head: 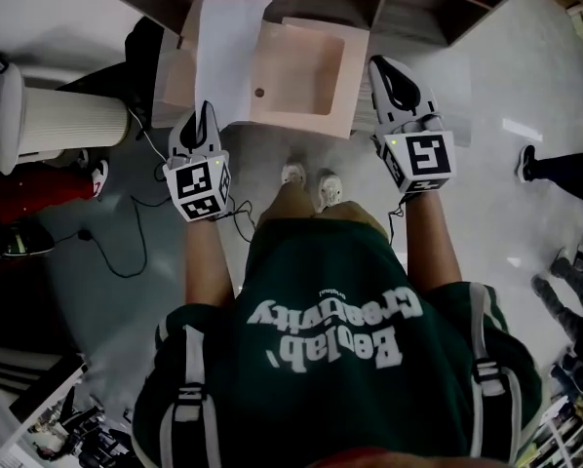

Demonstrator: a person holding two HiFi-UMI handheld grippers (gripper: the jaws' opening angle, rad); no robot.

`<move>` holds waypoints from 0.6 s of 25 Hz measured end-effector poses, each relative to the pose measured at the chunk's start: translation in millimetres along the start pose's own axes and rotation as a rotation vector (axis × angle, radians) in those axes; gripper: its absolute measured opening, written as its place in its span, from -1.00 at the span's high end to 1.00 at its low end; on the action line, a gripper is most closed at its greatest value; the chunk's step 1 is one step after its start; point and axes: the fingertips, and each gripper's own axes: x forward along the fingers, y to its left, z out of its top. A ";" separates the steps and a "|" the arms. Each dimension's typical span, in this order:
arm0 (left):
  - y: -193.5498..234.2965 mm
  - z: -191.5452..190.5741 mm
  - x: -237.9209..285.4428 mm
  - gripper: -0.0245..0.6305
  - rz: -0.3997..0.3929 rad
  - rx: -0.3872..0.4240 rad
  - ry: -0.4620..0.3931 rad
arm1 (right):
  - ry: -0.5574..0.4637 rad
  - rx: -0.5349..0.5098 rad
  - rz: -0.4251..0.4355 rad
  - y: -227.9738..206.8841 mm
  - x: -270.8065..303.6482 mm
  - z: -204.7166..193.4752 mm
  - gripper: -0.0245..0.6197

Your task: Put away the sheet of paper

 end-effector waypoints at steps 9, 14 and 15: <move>-3.1 -17.5 55.3 0.87 -0.073 -0.002 0.073 | 0.062 -0.005 -0.045 -25.2 26.9 -8.1 0.81; 35.2 -44.3 90.7 0.87 -0.110 -0.014 0.121 | 0.083 -0.015 -0.079 -6.9 64.9 -10.2 0.81; 44.5 -48.1 95.9 0.87 -0.114 -0.019 0.136 | 0.094 -0.017 -0.086 -1.9 71.1 -7.8 0.81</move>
